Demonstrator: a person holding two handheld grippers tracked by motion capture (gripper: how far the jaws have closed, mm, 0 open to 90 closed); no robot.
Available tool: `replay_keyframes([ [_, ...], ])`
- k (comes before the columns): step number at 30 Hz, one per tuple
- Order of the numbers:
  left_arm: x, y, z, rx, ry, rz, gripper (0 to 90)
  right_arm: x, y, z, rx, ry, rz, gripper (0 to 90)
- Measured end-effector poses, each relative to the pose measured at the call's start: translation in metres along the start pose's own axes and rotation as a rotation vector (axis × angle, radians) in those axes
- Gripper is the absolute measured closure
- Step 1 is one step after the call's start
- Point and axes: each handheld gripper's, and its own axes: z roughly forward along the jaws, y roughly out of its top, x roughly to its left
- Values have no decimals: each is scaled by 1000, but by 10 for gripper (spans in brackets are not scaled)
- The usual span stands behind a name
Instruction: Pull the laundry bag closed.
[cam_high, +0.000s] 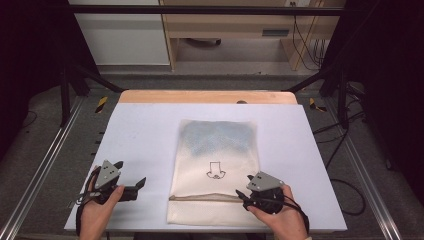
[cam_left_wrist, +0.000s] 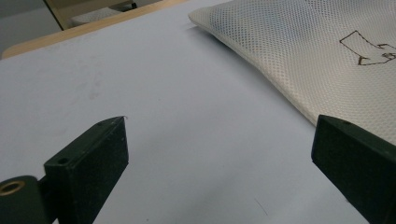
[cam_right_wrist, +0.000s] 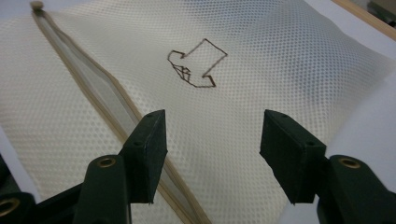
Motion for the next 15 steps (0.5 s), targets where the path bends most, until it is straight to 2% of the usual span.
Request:
replay_keyframes([
  [7, -2, 1, 0, -6, 18, -8, 38, 8, 26, 3, 29, 57, -29, 407],
  [9, -2, 0, 1, -1, 10, -9, 41, 7, 31, 5, 45, 80, -47, 408],
  [13, -1, 0, 2, 5, -13, 5, 41, 3, 42, 11, 61, 85, -51, 348],
  [15, -1, 1, 1, 5, -2, 0, 40, 3, 47, 14, 72, 103, -51, 298],
])
